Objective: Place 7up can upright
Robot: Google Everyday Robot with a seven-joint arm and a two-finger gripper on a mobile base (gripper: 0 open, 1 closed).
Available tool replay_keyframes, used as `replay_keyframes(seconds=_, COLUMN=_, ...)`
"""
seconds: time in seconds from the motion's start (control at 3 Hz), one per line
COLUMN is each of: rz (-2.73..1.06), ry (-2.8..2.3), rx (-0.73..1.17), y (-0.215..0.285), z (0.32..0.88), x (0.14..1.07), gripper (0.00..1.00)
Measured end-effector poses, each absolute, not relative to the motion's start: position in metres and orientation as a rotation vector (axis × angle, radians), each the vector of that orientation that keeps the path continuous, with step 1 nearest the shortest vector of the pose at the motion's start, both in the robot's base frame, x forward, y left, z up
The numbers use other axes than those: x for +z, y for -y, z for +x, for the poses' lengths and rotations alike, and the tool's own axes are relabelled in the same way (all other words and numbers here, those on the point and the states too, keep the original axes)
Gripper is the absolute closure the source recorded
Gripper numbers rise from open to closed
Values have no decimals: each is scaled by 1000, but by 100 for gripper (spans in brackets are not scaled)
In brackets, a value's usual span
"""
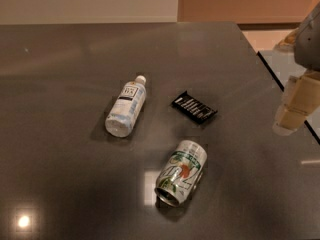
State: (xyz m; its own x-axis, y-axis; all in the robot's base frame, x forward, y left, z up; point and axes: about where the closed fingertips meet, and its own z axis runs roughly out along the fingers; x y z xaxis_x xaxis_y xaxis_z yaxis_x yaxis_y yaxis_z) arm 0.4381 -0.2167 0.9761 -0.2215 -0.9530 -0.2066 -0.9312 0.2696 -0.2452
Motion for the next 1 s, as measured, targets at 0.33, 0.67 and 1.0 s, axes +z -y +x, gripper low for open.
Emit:
replay_keyframes(seconds=0.33, rz=-1725, ry=-2232, rx=-98, y=217, z=438, x=976, gripper=0)
replay_keyframes(seconds=0.67, rz=-1819, ry=-2165, rx=-99, y=202, z=432, x=975, gripper=0)
replay_keyframes(seconds=1.0, rz=-1997, ry=-2015, rx=-77, y=175, z=413, x=972, gripper=0)
